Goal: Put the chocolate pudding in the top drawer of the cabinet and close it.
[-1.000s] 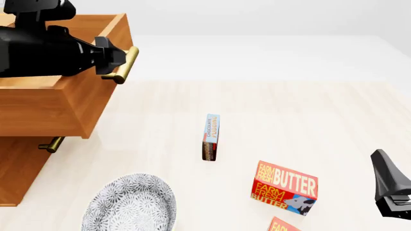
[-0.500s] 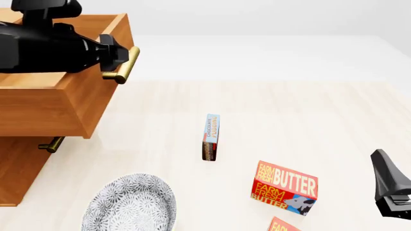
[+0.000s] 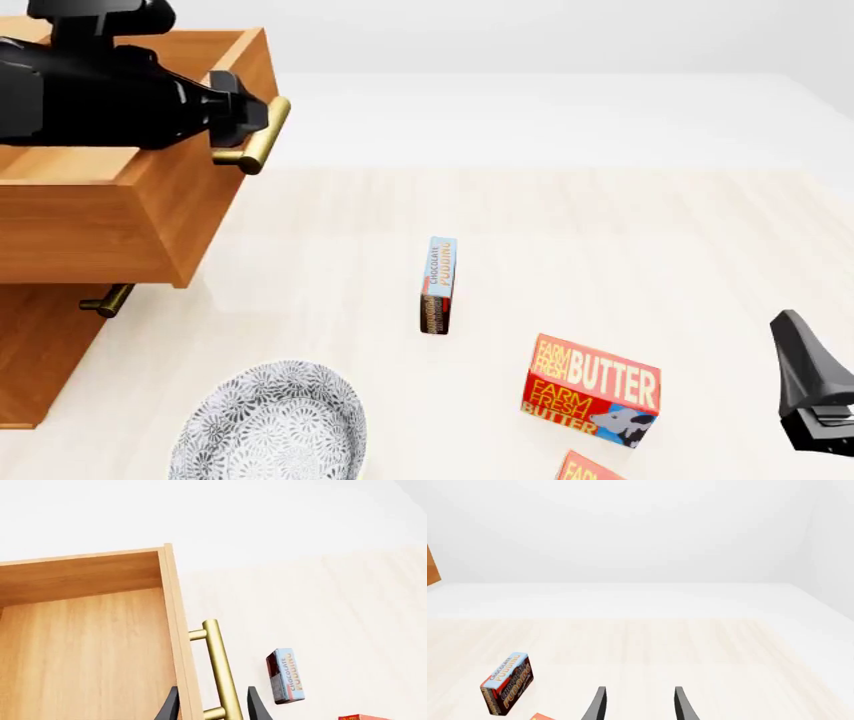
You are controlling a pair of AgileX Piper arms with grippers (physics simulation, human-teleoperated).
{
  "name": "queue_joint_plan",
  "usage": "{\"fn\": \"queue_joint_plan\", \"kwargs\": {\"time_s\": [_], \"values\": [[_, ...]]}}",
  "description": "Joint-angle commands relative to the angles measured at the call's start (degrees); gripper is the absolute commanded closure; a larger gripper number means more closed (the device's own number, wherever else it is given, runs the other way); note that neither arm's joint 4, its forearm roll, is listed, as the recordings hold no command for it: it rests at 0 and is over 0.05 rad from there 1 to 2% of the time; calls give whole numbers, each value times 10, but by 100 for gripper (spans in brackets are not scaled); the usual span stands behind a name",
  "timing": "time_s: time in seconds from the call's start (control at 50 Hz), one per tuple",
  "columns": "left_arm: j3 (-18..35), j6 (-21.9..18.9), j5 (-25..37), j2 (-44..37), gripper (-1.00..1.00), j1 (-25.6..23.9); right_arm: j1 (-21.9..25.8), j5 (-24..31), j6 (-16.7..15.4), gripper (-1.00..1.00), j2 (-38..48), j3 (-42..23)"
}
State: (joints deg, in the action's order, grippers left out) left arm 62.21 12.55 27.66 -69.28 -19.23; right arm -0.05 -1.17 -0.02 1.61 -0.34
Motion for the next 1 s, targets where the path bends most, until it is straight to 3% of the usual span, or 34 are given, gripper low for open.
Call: {"fn": "queue_joint_plan", "kwargs": {"time_s": [0.02,0.5,1.0], "values": [[33,-73,-4,24,-100,-59,0,1,0,-100,0,0],[40,-84,-29,49,-100,-77,0,-1,0,-100,1,0],[75,-109,-6,78,-100,-85,0,-1,0,-100,1,0]]}}
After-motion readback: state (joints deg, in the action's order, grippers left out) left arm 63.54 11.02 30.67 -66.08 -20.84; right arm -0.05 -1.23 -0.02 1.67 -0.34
